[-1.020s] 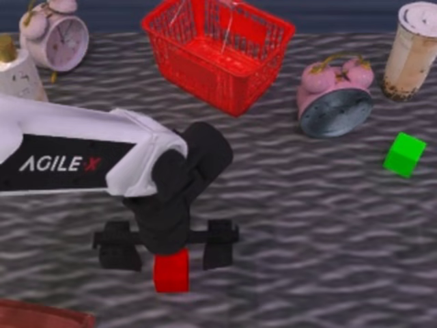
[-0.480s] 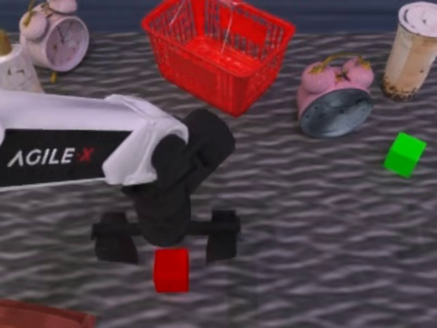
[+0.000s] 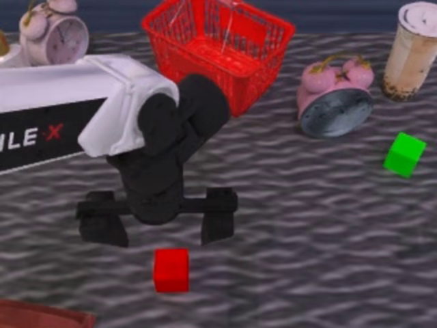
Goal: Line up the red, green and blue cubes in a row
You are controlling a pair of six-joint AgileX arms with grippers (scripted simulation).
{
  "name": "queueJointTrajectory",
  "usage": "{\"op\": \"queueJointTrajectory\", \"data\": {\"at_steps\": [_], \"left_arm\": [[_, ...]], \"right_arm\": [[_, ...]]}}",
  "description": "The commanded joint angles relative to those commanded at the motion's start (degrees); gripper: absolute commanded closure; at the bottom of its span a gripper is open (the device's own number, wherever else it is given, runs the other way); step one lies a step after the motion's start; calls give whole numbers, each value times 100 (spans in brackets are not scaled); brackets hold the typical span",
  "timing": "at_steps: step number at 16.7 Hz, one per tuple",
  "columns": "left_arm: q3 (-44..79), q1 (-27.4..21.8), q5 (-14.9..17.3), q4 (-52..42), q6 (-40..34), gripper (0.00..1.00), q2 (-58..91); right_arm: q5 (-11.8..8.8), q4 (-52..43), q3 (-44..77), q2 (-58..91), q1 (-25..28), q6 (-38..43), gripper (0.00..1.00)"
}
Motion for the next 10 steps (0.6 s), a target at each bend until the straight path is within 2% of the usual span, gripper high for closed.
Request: {"op": "queueJointTrajectory", "data": {"at_steps": [5, 10], "left_arm": [[-299, 147, -15, 206, 26, 0, -309], [-1534, 936, -62, 1065, 216, 0, -1967]], "right_arm": [[-18, -241, 349, 350, 37, -181, 0], [-22, -1329, 2078, 2154, 128, -985, 0]]}}
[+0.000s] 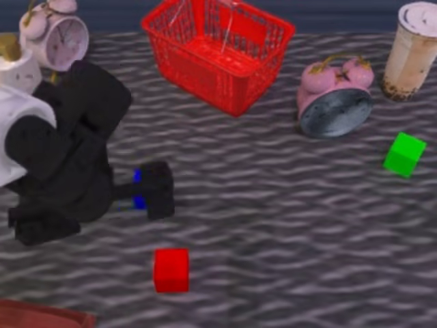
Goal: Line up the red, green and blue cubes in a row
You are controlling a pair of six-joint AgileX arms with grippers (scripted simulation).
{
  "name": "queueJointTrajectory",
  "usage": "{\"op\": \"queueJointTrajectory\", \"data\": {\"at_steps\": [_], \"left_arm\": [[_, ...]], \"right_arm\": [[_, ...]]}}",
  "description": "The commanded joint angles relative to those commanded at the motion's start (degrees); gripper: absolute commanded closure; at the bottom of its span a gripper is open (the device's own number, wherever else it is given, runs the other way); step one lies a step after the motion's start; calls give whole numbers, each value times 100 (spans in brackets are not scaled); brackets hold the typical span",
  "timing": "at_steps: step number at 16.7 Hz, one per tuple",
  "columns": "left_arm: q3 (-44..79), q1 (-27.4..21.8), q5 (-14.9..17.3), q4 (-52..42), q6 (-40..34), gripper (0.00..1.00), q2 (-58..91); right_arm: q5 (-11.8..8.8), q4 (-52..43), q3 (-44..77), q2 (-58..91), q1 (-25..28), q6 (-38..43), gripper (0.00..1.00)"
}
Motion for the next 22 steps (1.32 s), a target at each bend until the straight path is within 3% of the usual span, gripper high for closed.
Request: {"op": "queueJointTrajectory", "data": {"at_steps": [6, 13, 18, 22], "left_arm": [[-2229, 1335, -21, 1600, 815, 0, -3175], [-4428, 2577, 37, 3425, 2418, 0, -6256], [-5233, 3071, 130, 4389, 3483, 0, -7660], [-5441, 3207, 174, 4715, 3886, 0, -8068]], "right_arm": [[36, -1979, 3050, 3885, 132, -1420, 0], [66, -4249, 6382, 8270, 306, -3027, 0], [55, -5257, 8112, 10128, 389, -3796, 0], [43, -5556, 8714, 10746, 414, -4049, 0]]}}
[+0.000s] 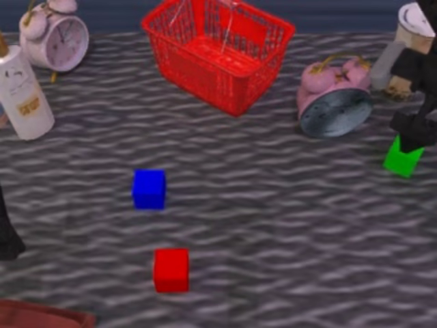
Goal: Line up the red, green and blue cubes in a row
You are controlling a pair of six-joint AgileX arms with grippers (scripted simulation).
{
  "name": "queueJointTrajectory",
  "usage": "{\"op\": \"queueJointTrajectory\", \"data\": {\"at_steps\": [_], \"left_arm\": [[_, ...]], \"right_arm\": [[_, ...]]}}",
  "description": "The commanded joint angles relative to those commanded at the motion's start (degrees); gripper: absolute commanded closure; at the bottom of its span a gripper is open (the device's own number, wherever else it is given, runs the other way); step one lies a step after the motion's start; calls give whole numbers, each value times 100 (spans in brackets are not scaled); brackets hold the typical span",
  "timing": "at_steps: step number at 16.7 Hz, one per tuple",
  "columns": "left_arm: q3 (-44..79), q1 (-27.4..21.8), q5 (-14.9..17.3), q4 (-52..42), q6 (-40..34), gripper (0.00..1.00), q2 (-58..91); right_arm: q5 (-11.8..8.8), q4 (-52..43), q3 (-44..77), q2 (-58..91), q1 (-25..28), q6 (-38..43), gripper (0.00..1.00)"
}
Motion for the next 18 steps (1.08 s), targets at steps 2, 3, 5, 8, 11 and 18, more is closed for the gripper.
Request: {"op": "queueJointTrajectory", "data": {"at_steps": [2, 3, 5, 8, 11, 18], "left_arm": [[-3, 2, 1, 6, 8, 0, -9], [-3, 2, 1, 6, 8, 0, -9], [-3, 2, 1, 6, 8, 0, -9], [-3, 2, 1, 6, 8, 0, -9], [-3, 2, 1, 6, 8, 0, -9], [-3, 2, 1, 6, 8, 0, -9]], "right_arm": [[0, -5, 10, 11, 1, -4, 0], [0, -5, 10, 11, 1, -4, 0], [2, 8, -5, -1, -33, 2, 0], [0, 240, -189, 75, -9, -9, 0], [3, 918, -601, 287, -1, 3, 0], [5, 1513, -1006, 514, 8, 9, 0]]}}
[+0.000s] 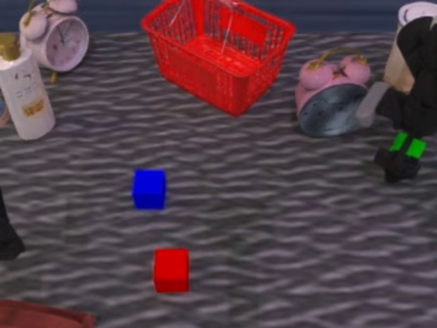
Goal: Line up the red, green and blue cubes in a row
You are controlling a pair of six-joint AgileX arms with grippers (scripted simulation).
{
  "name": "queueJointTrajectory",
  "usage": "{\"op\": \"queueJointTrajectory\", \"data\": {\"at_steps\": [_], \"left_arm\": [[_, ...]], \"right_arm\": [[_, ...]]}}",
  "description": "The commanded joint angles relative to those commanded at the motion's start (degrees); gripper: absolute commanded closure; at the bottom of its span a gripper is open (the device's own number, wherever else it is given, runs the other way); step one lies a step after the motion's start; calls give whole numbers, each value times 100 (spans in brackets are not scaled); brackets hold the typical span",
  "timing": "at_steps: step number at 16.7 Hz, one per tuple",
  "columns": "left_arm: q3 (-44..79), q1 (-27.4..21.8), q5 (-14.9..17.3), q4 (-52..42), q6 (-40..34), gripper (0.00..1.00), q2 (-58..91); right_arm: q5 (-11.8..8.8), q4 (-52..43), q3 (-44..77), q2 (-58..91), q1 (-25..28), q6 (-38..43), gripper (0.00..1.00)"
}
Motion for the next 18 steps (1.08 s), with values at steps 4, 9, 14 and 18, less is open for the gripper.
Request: {"op": "queueJointTrajectory", "data": {"at_steps": [4, 9, 14, 18], "left_arm": [[0, 0, 0, 0, 0, 0, 0], [0, 0, 0, 0, 0, 0, 0], [0, 0, 0, 0, 0, 0, 0], [0, 0, 0, 0, 0, 0, 0]], "right_arm": [[0, 0, 0, 0, 0, 0, 30], [0, 0, 0, 0, 0, 0, 68], [0, 0, 0, 0, 0, 0, 100], [0, 0, 0, 0, 0, 0, 100]]}}
